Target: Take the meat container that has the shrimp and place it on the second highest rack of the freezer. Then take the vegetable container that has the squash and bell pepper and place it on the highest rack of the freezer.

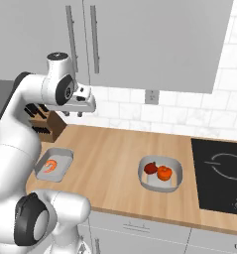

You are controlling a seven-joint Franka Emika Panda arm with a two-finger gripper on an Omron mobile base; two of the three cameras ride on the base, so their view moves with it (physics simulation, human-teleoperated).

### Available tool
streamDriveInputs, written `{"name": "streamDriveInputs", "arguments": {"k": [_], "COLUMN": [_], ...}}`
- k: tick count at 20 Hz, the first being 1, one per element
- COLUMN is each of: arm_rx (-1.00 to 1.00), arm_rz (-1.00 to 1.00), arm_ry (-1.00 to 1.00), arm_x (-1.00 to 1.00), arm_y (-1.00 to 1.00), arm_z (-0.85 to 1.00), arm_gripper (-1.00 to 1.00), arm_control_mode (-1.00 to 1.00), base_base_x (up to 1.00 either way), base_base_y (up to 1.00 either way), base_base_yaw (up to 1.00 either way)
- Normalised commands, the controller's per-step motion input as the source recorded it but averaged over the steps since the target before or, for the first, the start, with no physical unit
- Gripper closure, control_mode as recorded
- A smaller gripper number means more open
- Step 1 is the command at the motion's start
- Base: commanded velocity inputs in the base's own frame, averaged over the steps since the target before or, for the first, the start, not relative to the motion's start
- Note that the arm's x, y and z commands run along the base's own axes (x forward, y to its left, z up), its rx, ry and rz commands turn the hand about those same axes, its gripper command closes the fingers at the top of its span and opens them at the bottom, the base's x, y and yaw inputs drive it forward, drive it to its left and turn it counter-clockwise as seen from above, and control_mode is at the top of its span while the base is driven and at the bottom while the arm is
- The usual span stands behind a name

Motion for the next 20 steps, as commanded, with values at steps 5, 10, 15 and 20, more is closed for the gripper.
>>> {"name": "streamDriveInputs", "arguments": {"k": [5,10,15,20], "arm_rx": [0.06,0.00,0.00,0.14], "arm_rz": [-0.20,-0.45,-0.45,-0.45], "arm_ry": [0.03,0.18,0.22,0.21], "arm_x": [-0.29,-0.08,0.00,-0.27], "arm_y": [-0.48,-1.00,-1.00,-1.00], "arm_z": [-0.20,-0.61,-0.57,-0.52], "arm_gripper": [-1.00,-1.00,-1.00,-1.00], "arm_control_mode": [-1.00,-1.00,-1.00,-1.00], "base_base_x": [0.00,0.00,0.00,0.00], "base_base_y": [0.00,0.00,0.00,0.00], "base_base_yaw": [0.00,0.00,0.00,0.00]}}
